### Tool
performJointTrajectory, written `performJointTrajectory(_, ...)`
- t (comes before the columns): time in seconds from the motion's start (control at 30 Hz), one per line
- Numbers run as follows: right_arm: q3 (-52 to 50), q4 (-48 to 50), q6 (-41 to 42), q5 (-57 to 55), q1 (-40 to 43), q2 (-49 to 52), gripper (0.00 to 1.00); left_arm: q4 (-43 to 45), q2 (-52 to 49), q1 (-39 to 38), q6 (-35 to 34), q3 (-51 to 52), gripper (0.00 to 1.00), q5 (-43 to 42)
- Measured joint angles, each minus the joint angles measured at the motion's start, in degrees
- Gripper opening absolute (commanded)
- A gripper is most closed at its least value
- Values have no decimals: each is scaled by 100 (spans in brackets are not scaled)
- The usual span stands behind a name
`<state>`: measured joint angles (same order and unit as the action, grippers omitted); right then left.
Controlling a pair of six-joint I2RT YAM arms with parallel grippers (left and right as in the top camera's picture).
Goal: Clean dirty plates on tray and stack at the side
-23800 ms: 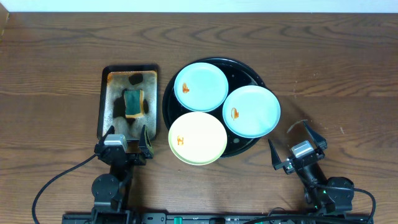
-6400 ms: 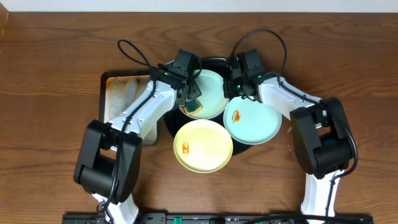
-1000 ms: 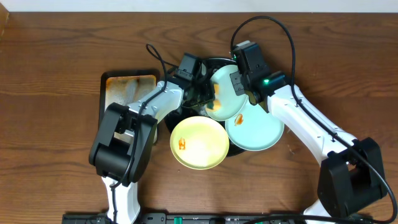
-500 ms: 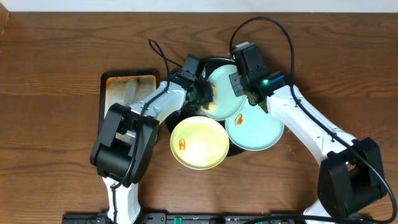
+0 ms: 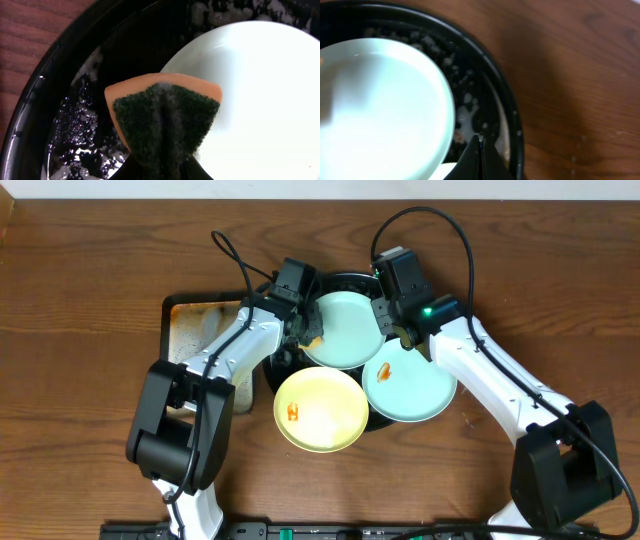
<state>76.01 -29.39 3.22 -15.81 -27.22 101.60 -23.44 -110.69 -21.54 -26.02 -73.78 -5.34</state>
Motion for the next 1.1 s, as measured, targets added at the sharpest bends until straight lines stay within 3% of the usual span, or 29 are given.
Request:
performJointTrajectory(0.17,0,-33,70,804,22,2,39,-13,0,0,37,4,17,-7)
performJointTrajectory(0.33,0,61,439,1357,177,280,53,-15,0,0,39,4,17,-7)
performJointTrajectory(0.43,0,129,715,1543,413,748,56,-15,0,0,39,4,17,-9)
performJointTrajectory(0.63,0,575,1119,2253,903,1239,41,-15,0,0,39,4,17,-7)
performJointTrajectory(0.87,0,691,1285,3062,1019,1250,41,-13,0,0,39,4,16,-7)
performJointTrajectory(0.97,0,758,1375,3246,1019,1397,30,-13,0,0,39,4,17,-7)
performJointTrajectory(1.1,0,918,1486,3578,1019,1775,7,-9,0,0,42,4,17,-7)
